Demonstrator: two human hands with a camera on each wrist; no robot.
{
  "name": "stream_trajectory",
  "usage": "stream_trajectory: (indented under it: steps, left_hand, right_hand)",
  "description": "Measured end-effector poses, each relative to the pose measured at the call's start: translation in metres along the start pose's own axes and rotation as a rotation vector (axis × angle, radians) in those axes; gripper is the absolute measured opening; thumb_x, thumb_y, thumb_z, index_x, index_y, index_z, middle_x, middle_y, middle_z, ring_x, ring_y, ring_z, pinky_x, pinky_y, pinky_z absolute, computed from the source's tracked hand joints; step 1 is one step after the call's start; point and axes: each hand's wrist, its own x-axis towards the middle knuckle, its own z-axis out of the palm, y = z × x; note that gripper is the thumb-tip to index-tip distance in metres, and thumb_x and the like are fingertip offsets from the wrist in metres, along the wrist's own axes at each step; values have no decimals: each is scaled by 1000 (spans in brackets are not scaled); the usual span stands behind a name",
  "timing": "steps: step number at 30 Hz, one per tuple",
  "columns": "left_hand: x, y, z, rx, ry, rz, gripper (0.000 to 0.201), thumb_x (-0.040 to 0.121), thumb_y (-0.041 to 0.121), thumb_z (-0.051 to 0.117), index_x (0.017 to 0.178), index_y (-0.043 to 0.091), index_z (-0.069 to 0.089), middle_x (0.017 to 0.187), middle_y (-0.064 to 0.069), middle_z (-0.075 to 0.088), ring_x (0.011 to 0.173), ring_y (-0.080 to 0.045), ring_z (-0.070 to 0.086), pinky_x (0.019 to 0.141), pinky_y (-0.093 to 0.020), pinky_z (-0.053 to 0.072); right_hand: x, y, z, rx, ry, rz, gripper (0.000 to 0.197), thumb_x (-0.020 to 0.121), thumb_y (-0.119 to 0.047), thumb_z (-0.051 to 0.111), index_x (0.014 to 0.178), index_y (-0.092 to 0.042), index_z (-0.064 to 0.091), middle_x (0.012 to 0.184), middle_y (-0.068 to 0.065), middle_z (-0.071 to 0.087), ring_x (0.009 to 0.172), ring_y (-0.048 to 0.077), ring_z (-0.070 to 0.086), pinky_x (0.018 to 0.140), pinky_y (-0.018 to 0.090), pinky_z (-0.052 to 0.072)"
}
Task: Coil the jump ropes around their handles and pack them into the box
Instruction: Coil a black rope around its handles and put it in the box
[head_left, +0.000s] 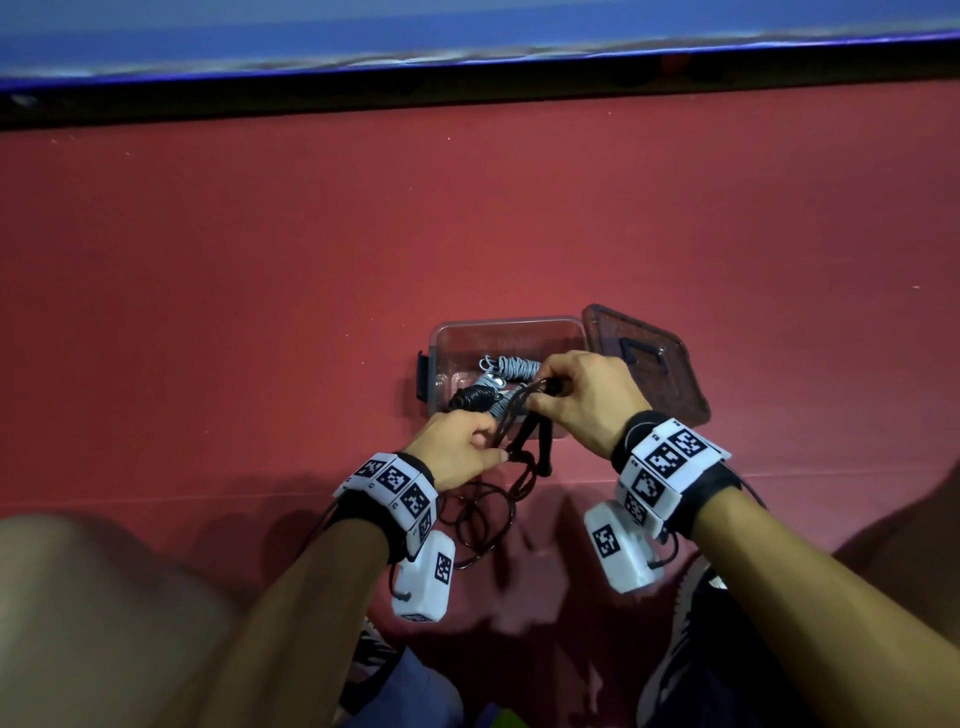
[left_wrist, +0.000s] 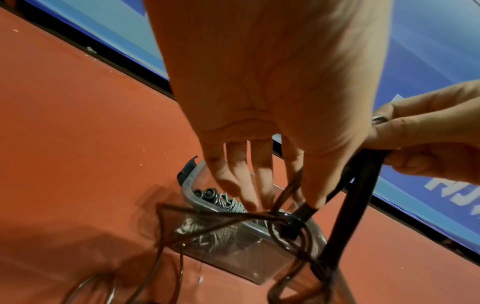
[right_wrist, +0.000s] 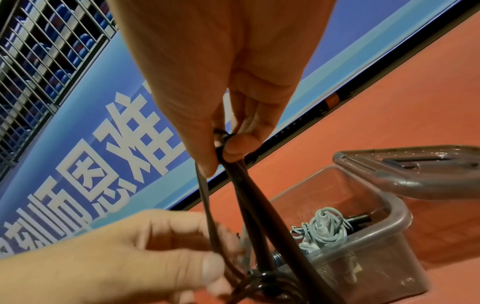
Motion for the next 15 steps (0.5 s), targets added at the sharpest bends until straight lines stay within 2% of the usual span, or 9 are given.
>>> stream_trajectory:
  steps: [2,5,7,10,12,15]
  left_hand:
    - [-2,4,0,-45,42,46,11,87,32,73,89,22,68,69,2,65,57,-6,51,76,-32,55]
    - [-3,12,-3,-109,138,97,5,89,29,72,94,29,72,59,14,57,52,-1,46,61,-22,45]
    - [-2,15,-4,-104,173,121,5,92,26,70,91,24,74,59,13,54,52,-1,44,59,-18,40]
    - [-2,15,-3,-89,168,121,20,91,24,69,73,17,64,60,9,51,55,-6,41,62,-22,41]
    - [-1,17,-3,-84,142,95,30,90,25,70,65,22,55,54,12,47,51,-5,40,59,-23,40]
    - [-1,19,-3,-61,99,68,30,93,29,67,66,22,54,49,12,45,48,-6,39,59,-29,38]
  right_hand:
    - [-1,-1,4,-15,-25,-5,18,84,-32,76,79,-18,66,80,-7,63,75,13,58,62,21,37]
    - [-2,-2,7,-1,-55,26,17,84,-33,75,83,-16,71,79,-2,69,75,15,62,66,25,44]
    - [-2,-2,6,9,-57,41,13,84,-31,74,86,-18,72,78,-3,70,76,15,64,66,23,45]
    - [-3,-4,3,8,-40,28,9,83,-24,71,91,-21,72,82,-3,71,79,15,64,66,18,39]
    - [-3,-6,2,4,-14,-2,13,82,-19,70,95,-18,72,87,-1,71,81,16,64,69,17,40]
    - [-3,-7,2,16,13,-44,16,81,-15,70,97,-15,72,94,-1,66,82,15,60,73,16,39]
